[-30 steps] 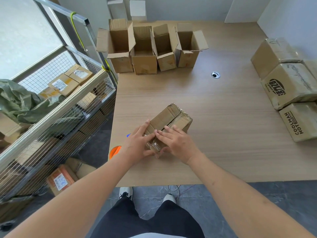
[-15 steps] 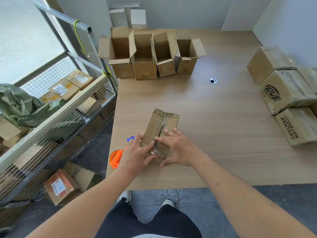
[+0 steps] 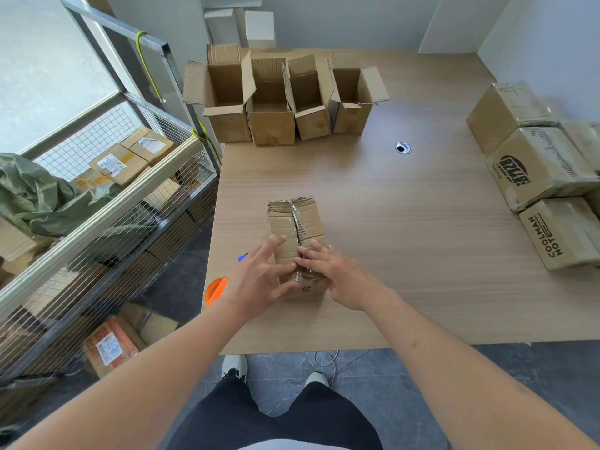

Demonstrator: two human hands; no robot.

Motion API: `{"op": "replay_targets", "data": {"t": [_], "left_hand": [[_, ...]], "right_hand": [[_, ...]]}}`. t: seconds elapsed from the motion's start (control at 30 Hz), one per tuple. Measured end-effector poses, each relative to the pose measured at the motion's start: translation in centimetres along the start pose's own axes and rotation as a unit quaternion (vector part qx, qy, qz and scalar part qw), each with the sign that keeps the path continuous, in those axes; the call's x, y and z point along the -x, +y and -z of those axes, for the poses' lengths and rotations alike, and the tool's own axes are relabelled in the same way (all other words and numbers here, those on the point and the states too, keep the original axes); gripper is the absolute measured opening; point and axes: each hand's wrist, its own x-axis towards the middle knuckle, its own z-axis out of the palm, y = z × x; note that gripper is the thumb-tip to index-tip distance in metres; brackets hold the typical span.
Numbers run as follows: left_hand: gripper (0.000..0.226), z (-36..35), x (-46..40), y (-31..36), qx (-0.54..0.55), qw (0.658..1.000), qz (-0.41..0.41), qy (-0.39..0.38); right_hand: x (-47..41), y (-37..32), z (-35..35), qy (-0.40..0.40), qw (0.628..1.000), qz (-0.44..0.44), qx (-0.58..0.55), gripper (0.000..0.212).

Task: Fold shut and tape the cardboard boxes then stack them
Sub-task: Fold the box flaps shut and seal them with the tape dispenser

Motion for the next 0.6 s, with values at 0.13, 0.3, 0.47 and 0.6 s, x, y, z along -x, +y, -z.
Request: {"op": "replay_targets", "data": {"t": [0.13,0.3,0.47,0.6], "left_hand": [[0.035,-0.2,0.1,-0.7,-0.009,0.998,-0.056,0.0],[0.029,-1.1,0.2,-0.1,-0.017,0.998,-0.052,0.039],[0.042,-0.4,0.1,-1.2,0.048,0.998,-0.043,-0.018],[0.05,0.9,-0.3,-3.1,0.053,0.994,-0.063,-0.069]], "right_hand": [[-0.1,-0.1,-0.4,0.013,0.998,-0.025,-0.048,0.057],[-0.2,-0.9,-1.6,0.055,0.997,-0.044,-0.039,0.044],[-0.2,-0.5,-1.2,0.047,0.996,-0.04,-0.061,0.042],[-0.3,-0.2,-1.4,0.05,0.995,-0.048,-0.074,0.042]]}}
